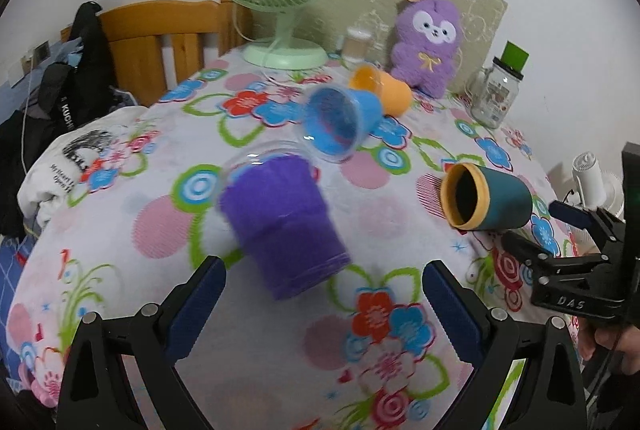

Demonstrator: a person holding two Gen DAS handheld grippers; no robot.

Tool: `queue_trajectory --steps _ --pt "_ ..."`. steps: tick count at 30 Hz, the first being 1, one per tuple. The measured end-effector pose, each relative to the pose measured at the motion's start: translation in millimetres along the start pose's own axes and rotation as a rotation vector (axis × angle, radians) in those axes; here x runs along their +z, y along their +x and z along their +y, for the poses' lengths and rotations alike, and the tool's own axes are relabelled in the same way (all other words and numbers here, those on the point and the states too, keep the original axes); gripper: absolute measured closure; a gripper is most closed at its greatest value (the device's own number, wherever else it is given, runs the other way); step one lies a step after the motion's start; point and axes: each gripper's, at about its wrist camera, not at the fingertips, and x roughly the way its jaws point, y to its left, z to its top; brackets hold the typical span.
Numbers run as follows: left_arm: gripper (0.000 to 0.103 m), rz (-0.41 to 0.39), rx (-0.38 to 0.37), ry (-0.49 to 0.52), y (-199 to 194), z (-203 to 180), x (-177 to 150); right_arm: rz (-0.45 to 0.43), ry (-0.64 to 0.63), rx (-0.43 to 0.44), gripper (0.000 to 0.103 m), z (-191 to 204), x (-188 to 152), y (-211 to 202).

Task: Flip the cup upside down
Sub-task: 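Close the right gripper around the body of the teal cup, then lift the teal cup with the right gripper and rotate it rim-down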

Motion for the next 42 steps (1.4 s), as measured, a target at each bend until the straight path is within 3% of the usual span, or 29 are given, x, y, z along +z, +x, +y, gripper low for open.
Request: queue_trajectory --steps 11,20,23,27,33,42 --pt "0.003 0.069 0.011 0.057 37 -40 4 0.009 -0.179 0.077 0.006 -18 17 33" --pt "0.003 0.096 0.034 0.081 53 -59 4 0.026 -0.250 0.329 0.006 -27 44 61" --pt "0.003 0.096 0.045 0.077 54 -57 5 0.013 -0.269 0.376 0.017 -21 47 62" --pt "0.003 0.091 0.052 0.074 52 -55 6 0.036 -0.277 0.384 0.026 -18 46 63" --pt "0.003 0.080 0.040 0.077 42 -55 4 0.090 -0.250 0.352 0.030 -16 45 59" --pt "0.003 0.043 0.026 0.067 13 -48 1 0.035 -0.179 0.307 0.033 -2 31 19"
